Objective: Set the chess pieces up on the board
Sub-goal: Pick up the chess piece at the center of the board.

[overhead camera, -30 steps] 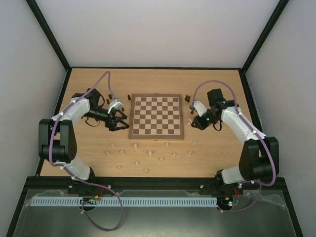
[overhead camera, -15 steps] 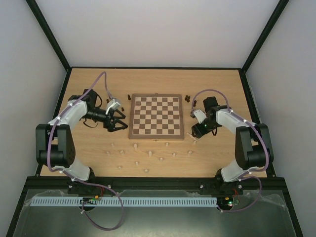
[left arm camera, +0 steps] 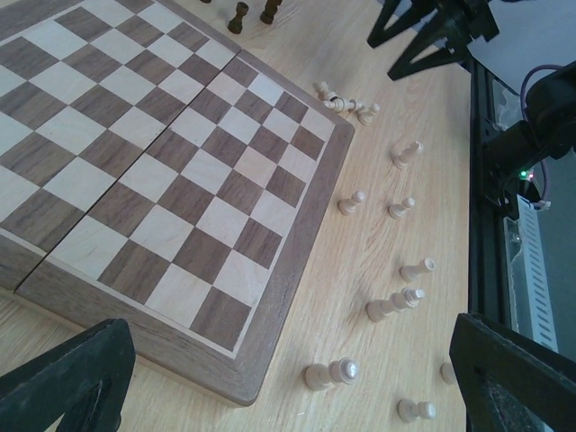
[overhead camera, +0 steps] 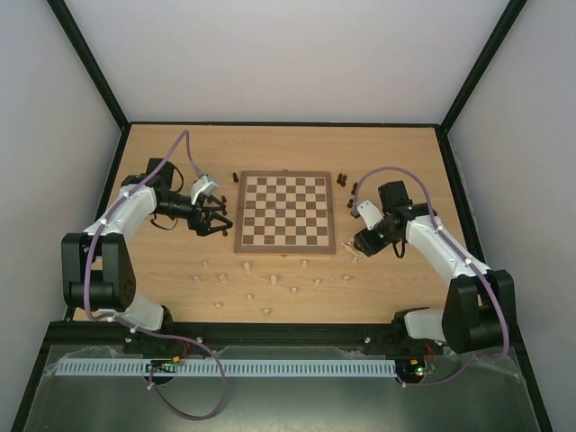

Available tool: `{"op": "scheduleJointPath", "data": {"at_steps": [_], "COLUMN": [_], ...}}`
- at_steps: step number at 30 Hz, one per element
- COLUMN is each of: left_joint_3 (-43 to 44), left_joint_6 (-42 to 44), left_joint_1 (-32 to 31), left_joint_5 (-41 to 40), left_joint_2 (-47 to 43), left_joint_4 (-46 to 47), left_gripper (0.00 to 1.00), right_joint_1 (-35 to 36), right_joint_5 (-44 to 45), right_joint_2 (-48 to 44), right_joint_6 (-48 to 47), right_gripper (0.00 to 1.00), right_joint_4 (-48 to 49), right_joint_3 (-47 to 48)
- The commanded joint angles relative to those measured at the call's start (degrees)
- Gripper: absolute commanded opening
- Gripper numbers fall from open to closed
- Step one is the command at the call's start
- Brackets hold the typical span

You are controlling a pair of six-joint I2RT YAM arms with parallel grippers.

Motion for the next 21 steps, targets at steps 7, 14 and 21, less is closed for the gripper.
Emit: {"op": "scheduleJointPath", "data": {"at_steps": [7, 14, 21], "left_joint_3": [-1.6, -1.7, -1.8], "left_joint_6": [-1.7, -1.8, -1.9], "left_joint_1": [0.5, 0.4, 0.4], "left_joint_5": [0.0, 0.3, 0.4], "left_joint_2": [-2.0, -1.5, -1.3], "left_joint_4": [2.5, 2.8, 3.0], "left_gripper": [0.99, 0.99, 0.99], "right_joint_1": [2.2, 3.5, 4.7], "right_joint_5": [-2.2, -1.5, -0.5], "right_joint_2": [0.4, 2.0, 3.8], "right_joint_6": [-2.1, -1.7, -0.7], "right_gripper": [0.53, 0.5, 0.45], "right_joint_4": [-5.6, -4.7, -3.2], "right_joint_3": [-4.3, -4.8, -4.6]}}
